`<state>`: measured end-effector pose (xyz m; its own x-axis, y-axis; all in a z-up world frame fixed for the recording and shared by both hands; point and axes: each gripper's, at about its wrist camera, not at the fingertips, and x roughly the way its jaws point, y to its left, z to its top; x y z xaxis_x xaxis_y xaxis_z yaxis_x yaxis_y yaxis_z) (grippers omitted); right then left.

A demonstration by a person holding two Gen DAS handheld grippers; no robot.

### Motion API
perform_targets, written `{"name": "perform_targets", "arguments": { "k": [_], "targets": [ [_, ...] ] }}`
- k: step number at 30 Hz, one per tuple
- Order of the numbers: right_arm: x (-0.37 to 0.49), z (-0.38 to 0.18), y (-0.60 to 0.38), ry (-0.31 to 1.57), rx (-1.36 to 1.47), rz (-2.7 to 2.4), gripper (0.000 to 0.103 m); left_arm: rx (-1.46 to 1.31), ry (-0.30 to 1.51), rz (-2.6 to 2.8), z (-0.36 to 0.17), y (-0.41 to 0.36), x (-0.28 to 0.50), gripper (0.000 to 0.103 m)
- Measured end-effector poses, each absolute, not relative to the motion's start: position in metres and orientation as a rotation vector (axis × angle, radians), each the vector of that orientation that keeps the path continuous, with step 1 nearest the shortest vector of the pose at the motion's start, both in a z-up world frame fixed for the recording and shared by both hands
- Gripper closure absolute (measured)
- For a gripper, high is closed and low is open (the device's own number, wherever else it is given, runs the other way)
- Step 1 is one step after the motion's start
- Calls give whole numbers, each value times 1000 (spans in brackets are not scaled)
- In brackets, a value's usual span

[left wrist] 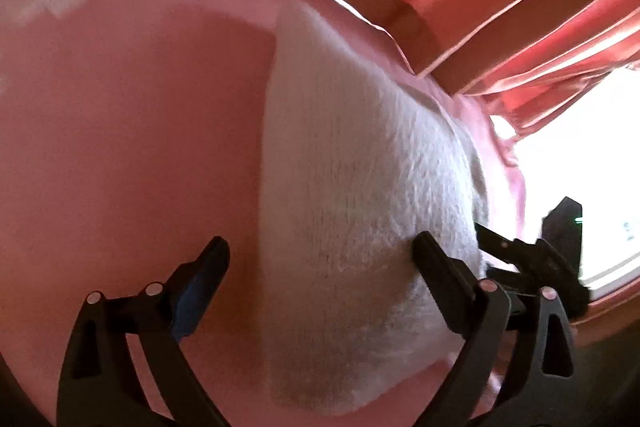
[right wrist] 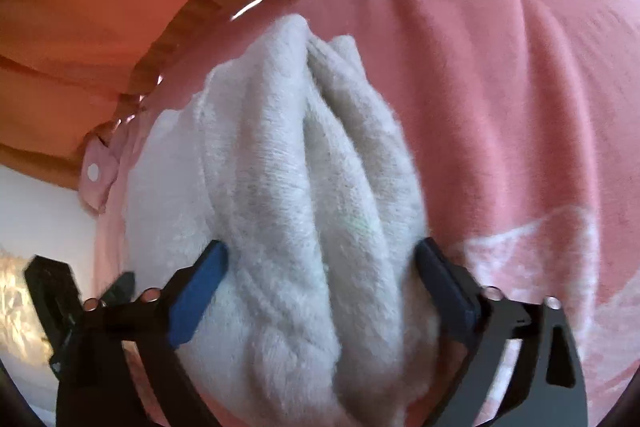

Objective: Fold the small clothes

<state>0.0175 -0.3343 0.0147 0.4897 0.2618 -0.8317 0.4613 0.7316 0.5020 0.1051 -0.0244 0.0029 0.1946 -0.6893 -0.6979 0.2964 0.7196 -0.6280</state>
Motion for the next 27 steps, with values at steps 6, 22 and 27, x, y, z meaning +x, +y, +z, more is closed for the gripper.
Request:
{"name": "perform_targets", "arguments": {
  "k": [6, 22, 27],
  "targets": [
    [18, 12, -333, 1059, 778, -99, 5, -467, 1142, -821, -9, -35, 105, 6],
    [22, 153, -269, 693, 465, -15, 76, -340, 795, -943, 125, -19, 98, 55],
    [42, 217, -250, 500, 469, 96, 76, -331, 594, -919, 189, 22, 106, 53]
  ]
}}
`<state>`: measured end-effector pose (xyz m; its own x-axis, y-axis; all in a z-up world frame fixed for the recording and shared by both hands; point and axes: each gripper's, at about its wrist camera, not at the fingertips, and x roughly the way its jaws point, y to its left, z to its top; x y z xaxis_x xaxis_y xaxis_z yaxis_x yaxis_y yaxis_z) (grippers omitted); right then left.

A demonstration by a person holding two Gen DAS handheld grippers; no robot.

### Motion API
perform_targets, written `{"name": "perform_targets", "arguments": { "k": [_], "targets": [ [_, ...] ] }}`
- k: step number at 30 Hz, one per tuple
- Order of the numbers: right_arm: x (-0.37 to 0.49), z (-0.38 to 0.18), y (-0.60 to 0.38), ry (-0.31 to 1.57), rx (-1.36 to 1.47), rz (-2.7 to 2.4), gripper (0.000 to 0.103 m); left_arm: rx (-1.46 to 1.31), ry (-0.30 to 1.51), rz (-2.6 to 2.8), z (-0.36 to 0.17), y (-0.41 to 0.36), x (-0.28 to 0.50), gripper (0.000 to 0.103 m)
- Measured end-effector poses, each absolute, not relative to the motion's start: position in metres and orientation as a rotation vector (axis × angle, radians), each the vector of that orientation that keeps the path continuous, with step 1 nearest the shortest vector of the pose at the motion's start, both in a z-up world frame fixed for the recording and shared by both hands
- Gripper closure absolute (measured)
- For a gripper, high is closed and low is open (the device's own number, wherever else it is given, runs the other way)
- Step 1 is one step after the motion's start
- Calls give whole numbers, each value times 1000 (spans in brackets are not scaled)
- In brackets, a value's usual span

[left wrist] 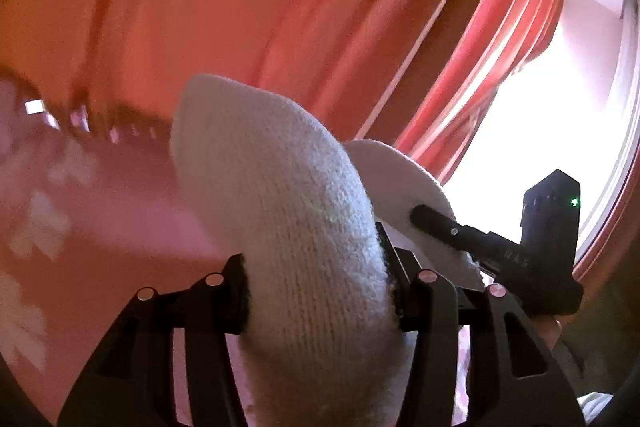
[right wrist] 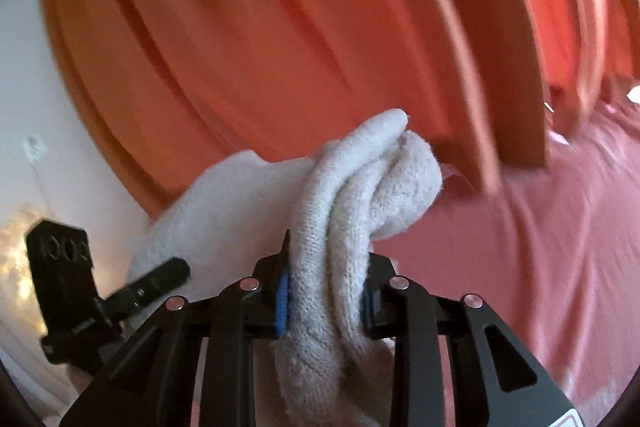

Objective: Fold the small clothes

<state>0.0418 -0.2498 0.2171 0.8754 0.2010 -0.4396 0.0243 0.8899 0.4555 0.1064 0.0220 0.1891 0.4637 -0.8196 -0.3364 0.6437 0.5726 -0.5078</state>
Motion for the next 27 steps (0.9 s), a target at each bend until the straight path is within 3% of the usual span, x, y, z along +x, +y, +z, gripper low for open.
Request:
{"name": "perform_targets", "arguments": {
  "k": [3, 6, 8, 10, 12, 15, 16, 18, 24, 26, 27],
  "targets": [
    [73, 204, -243, 513, 518, 159, 73, -330, 575, -840, 190, 43, 125, 43],
    [116, 135, -241, 635, 625, 155, 51, -302, 644, -721, 144, 54, 159, 24],
    [132, 70, -241, 773, 643, 12, 49, -328, 740, -578, 99, 62, 182, 25],
    [139, 40, -240, 908, 646, -66, 49, -417, 897, -448, 52, 76, 200, 29],
    [143, 34, -240, 921, 693, 27, 47, -493, 910, -442, 45, 88, 207, 29],
    [149, 44, -237, 873, 625, 7, 24, -502, 885, -470, 52, 92, 212, 18],
    [151, 44, -237, 868, 623, 10, 21, -520, 893, -484, 51, 91, 214, 17],
    [164, 29, -237, 920, 645, 19, 21, -564, 951, -505, 39, 90, 223, 13],
    [181, -8, -243, 994, 807, 85, 16, -588, 1082, -537, 6, 84, 229, 15],
    [184, -7, -239, 994, 813, 129, 26, -568, 1095, -541, 2, 79, 233, 21],
    [186, -8, -237, 989, 827, 181, 50, -545, 1086, -540, 2, 77, 233, 26]
  ]
}}
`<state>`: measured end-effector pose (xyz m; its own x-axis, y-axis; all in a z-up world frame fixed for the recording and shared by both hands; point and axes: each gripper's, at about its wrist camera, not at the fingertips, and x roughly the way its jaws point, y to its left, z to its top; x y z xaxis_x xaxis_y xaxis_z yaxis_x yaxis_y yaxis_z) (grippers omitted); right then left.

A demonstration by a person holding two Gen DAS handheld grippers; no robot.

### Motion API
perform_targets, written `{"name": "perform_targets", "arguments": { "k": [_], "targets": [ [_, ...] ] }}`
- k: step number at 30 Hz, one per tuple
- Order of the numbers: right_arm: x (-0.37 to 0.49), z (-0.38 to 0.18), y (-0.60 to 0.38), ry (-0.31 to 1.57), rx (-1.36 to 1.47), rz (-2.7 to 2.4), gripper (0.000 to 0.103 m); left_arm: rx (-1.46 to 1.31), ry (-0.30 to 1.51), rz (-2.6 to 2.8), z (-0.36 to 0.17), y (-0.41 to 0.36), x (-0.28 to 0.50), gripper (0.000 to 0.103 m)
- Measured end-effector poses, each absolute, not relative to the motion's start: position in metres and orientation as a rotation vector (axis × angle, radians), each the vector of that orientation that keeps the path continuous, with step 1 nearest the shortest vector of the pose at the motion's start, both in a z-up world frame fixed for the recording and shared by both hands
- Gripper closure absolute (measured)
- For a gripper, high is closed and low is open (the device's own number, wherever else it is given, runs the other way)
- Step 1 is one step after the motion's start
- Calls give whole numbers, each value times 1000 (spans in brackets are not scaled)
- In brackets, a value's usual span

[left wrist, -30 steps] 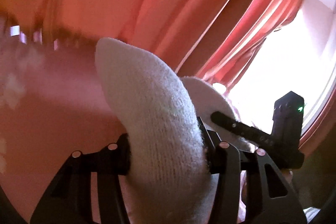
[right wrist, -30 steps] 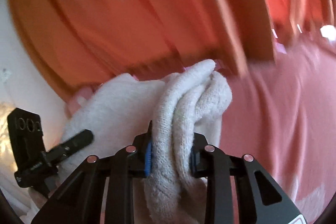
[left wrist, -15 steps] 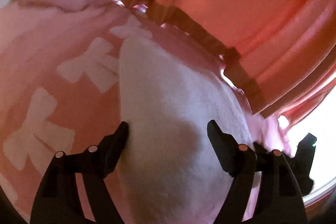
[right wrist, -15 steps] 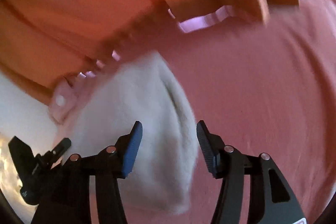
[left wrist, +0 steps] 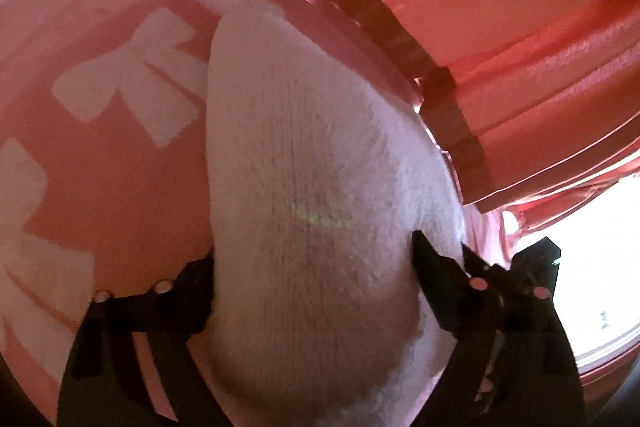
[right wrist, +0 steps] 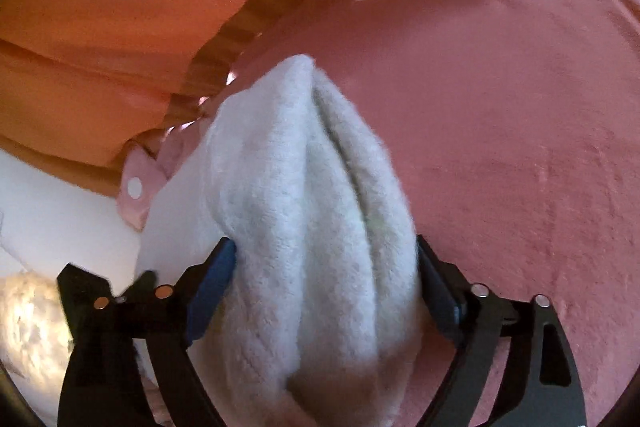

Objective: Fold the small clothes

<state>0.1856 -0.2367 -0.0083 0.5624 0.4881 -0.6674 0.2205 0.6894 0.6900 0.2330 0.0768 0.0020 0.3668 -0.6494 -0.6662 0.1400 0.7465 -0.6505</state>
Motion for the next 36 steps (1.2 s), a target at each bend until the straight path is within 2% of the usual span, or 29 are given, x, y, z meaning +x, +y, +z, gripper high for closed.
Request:
{"name": "perform_targets", "arguments": {
  "k": [1, 3, 5, 9, 11, 12, 13, 14, 17, 20, 23, 25, 28, 32, 36],
  "targets": [
    [188, -7, -234, 982, 832, 212, 62, -530, 1075, -543, 3, 76, 233, 29],
    [186, 10, -225, 945, 728, 191, 73, -512, 1037, -556, 10, 74, 232, 47],
    [180, 40, -215, 860, 654, 203, 76, -492, 965, -583, 24, 72, 230, 56],
    [154, 106, -209, 658, 554, 228, 77, -473, 777, -680, 66, 67, 217, 58],
    [148, 117, -217, 618, 534, 199, 76, -481, 717, -707, 78, 67, 213, 54],
    [150, 112, -222, 630, 531, 174, 74, -480, 716, -697, 78, 67, 215, 48],
    [154, 100, -228, 665, 532, 144, 68, -475, 733, -677, 72, 68, 218, 43],
    [165, 76, -234, 750, 539, 120, 64, -462, 765, -649, 63, 67, 222, 35],
    [179, 24, -241, 951, 521, -67, 65, -321, 918, -425, 26, 69, 235, 36],
    [166, 56, -232, 861, 447, -67, 67, -291, 873, -389, 48, 81, 219, 38],
    [144, 89, -214, 773, 404, -10, 67, -216, 772, -380, 74, 78, 190, 35],
    [145, 74, -197, 856, 325, 3, 69, -120, 756, -376, 76, 63, 173, 32],
    [153, 31, -183, 1013, 256, -55, 71, 31, 865, -363, 49, 38, 175, 30],
    [143, 60, -183, 918, 300, -60, 75, -39, 937, -331, 34, 45, 183, 24],
    [145, 34, -175, 1016, 237, -70, 73, -36, 943, -318, 30, 49, 183, 18]
  ]
}}
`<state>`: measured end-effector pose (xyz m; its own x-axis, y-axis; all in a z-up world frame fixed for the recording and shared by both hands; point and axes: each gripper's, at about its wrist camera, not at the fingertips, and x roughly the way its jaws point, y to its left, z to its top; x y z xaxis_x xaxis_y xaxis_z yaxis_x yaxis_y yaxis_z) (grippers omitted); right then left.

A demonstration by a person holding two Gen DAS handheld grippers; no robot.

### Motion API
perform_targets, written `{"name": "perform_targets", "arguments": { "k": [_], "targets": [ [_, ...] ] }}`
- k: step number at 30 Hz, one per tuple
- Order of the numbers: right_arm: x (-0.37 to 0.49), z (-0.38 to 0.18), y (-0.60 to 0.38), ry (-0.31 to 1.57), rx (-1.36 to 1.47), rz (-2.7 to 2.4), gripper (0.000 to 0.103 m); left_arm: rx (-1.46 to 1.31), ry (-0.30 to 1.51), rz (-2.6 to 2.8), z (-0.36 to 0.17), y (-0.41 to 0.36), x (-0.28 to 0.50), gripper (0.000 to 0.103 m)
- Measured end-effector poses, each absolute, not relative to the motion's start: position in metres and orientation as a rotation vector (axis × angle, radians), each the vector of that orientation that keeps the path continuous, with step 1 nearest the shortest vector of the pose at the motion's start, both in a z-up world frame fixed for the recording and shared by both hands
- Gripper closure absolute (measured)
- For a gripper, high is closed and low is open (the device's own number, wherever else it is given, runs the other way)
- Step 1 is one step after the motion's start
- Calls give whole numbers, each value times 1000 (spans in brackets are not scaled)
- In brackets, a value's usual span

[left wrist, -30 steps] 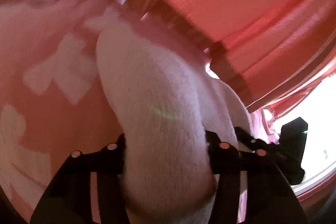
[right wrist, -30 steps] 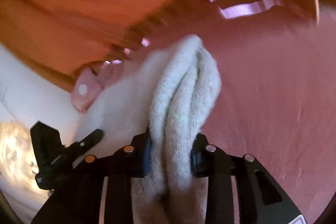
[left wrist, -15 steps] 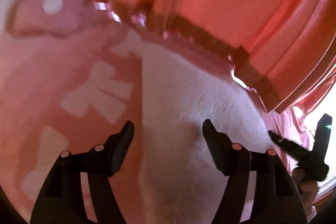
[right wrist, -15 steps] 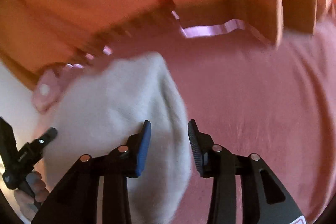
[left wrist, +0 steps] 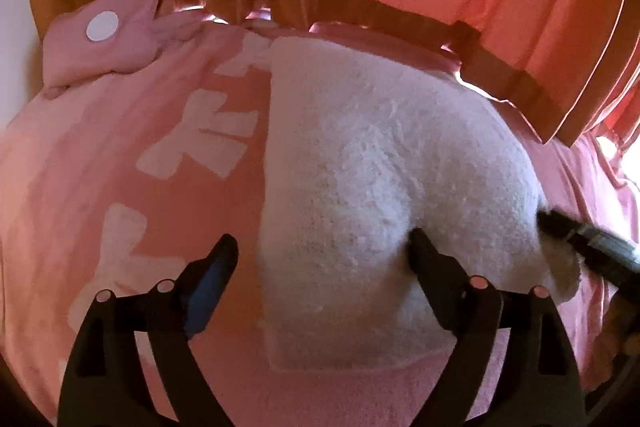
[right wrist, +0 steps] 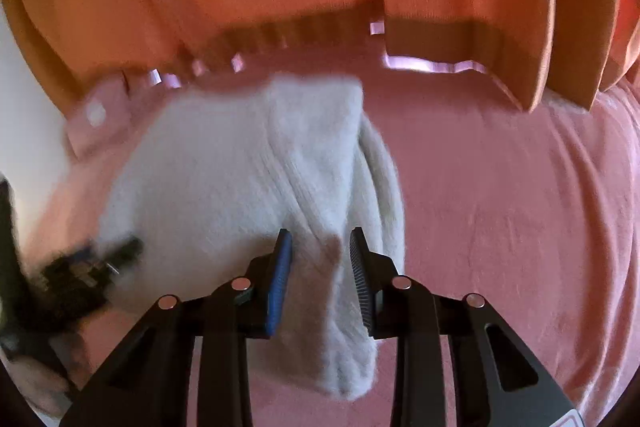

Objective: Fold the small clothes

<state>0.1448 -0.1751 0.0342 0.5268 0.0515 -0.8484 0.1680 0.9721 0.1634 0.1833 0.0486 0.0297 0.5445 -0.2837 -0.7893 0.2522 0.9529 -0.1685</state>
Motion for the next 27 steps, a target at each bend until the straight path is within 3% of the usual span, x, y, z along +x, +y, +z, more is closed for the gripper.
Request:
{"name": "perform_targets", "arguments": {
  "k": [6, 8, 9, 11, 27],
  "targets": [
    [122, 61, -171, 934, 267, -99, 70, 10, 887, -273, 44, 42, 162, 20],
    [105, 69, -170, 888, 298, -105, 58, -14, 885, -272, 47, 44, 150, 19],
    [95, 71, -170, 866, 304, -118, 40, -20, 885, -273, 47, 44, 142, 19],
    [70, 69, -165, 829, 286, -163, 28, -14, 884, -271, 44, 44, 127, 19],
    [-1, 21, -128, 835, 128, -285, 20, 68, 894, -134, -4, 58, 44, 18]
  ]
}}
